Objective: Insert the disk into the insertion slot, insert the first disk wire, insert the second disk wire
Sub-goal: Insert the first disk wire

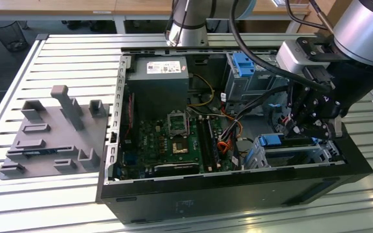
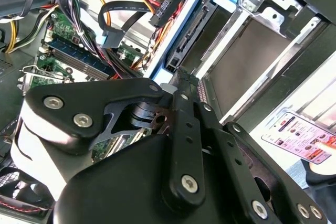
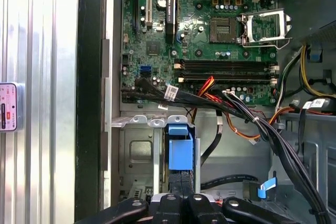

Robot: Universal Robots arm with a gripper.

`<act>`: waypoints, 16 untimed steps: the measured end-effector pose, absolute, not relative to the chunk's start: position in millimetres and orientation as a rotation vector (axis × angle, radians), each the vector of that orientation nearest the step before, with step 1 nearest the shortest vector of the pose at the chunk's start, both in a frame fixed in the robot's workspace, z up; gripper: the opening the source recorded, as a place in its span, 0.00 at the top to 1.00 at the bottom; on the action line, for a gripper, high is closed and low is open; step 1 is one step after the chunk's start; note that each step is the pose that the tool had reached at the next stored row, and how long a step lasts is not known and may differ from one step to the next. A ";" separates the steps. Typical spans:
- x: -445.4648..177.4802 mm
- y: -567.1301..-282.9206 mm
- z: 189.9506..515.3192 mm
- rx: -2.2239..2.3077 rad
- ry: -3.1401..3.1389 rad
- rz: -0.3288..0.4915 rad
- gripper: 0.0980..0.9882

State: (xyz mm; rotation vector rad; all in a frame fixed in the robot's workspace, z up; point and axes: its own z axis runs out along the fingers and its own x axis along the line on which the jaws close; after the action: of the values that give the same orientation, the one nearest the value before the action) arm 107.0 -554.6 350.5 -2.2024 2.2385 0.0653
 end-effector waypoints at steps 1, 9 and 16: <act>107.2 -554.6 350.5 -2.202 2.239 0.065 0.99; 108.5 -554.6 350.5 -2.202 2.239 0.065 0.99; 111.1 -551.5 350.5 -2.202 2.238 0.065 0.99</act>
State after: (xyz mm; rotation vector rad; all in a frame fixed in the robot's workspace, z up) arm 111.1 -551.5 350.5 -2.2023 2.2385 0.0653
